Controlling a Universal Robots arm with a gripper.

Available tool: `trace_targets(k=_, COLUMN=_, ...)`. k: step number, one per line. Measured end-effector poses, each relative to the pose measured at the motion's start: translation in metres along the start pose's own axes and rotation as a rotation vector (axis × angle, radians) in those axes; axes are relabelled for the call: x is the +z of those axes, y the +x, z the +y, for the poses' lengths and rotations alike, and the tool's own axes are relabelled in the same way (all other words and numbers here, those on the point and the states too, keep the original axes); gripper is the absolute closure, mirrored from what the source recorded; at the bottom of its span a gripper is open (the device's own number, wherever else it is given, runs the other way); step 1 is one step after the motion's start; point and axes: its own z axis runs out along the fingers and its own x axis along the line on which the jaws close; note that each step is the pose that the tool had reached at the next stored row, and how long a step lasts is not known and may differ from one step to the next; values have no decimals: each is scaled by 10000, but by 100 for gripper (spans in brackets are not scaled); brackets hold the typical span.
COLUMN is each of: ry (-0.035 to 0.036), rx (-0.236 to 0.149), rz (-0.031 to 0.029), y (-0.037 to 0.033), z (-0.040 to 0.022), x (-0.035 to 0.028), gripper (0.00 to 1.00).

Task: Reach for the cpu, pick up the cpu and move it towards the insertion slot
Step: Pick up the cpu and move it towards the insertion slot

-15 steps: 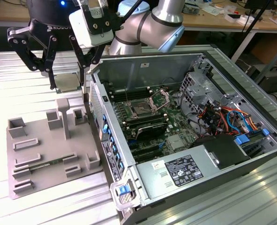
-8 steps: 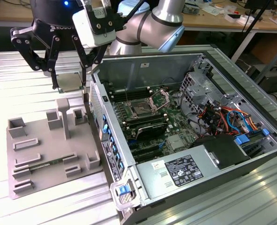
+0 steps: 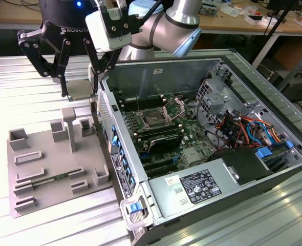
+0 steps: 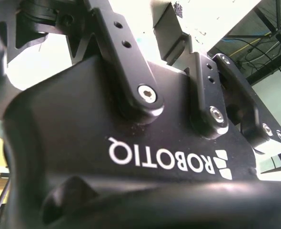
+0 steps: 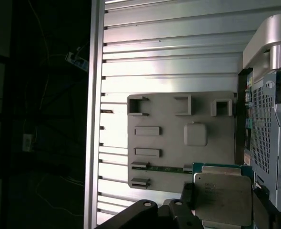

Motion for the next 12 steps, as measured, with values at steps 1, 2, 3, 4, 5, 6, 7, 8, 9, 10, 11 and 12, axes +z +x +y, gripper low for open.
trace_targets(k=1, ry=0, rx=-1, rz=-1, y=-6, z=0, x=0, gripper=46)
trace_targets(k=2, ry=0, rx=-1, rz=0, y=-12, z=-1, x=0, gripper=46)
trace_targets(k=3, ry=0, rx=-1, rz=-1, y=-23, z=-2, x=0, gripper=46)
trace_targets(k=4, ry=-1, rx=-1, rz=0, y=-37, z=-3, x=0, gripper=46)
trace_targets(k=5, ry=0, rx=-1, rz=-1, y=-43, z=-3, x=0, gripper=46)
trace_targets(k=6, ry=-1, rx=-1, rz=-1, y=-50, z=-3, x=0, gripper=46)
trace_targets(k=7, ry=-1, rx=-1, rz=-1, y=-56, z=-4, x=0, gripper=46)
trace_targets(k=8, ry=-1, rx=-1, rz=0, y=-62, z=-4, x=0, gripper=46)
trace_targets(k=9, ry=-1, rx=-1, rz=-1, y=-69, z=-5, x=0, gripper=46)
trace_targets(k=10, ry=-1, rx=-1, rz=0, y=-77, z=-5, x=0, gripper=46)
trace_targets(k=11, ry=0, rx=-1, rz=0, y=-82, z=-5, x=0, gripper=46)
trace_targets(k=12, ry=-1, rx=-1, rz=0, y=-89, z=-6, x=0, gripper=46)
